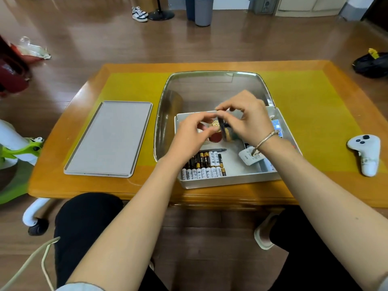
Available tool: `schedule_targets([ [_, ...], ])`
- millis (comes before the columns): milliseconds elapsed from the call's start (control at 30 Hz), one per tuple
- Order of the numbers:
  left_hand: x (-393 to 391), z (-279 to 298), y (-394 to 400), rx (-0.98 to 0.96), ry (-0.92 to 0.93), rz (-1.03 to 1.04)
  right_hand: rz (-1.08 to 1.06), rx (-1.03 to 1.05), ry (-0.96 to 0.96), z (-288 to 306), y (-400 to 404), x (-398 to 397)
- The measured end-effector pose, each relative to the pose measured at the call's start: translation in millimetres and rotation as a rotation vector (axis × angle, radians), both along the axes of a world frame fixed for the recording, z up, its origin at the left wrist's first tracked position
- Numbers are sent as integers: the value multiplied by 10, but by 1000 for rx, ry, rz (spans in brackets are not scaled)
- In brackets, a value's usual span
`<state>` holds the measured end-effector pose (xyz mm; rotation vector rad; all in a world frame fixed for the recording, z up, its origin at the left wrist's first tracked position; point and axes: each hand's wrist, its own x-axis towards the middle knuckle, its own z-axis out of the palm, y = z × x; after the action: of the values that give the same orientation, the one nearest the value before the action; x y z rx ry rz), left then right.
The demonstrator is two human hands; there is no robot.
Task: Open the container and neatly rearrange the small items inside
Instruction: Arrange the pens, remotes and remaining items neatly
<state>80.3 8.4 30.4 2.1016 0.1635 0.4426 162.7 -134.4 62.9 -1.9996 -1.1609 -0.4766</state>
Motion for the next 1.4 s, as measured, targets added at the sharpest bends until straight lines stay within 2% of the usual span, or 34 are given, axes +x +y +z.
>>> schedule_targets([
  [133,-69,-15,-41,-68,0,-43,58,-20,38,-84,69,-144],
  [200,-96,-62,-39,-128,0,-14,49,-23,36,-135,65,-145],
  [267,-101,-99,-5,-200,2,71,-6,-60,124,-205,16,-97],
  [333,-104,-114,55,-295,-8,153,-53,-196,250,-304,-53,-22],
  [433,-127,-135,142,-469,-32,150,-54,-433,278,-472,-110,18],
  [633,-187,-226,150,-567,-8,112,-38,-370,278,-586,-85,25],
  [700,-186,-247,138,-463,8,207,-82,-406,278,-614,-98,90],
  [800,-228,-297,71,-94,62,293,-160,-514,276,-662,-131,195],
  [900,-289,-413,-74,102,212,109,-208,-611,252,-696,-140,257],
  [1000,-255,-564,-173,270,541,-115,-226,-656,248,-722,-115,280],
  [1100,-168,-628,-220,413,701,-133,-224,-696,250,-743,-66,282],
  [1233,-65,-648,-244,451,878,-116,-228,-745,234,-765,37,276],
  [1400,-62,-660,-257,399,974,-72,-227,-819,220,-831,154,235],
])
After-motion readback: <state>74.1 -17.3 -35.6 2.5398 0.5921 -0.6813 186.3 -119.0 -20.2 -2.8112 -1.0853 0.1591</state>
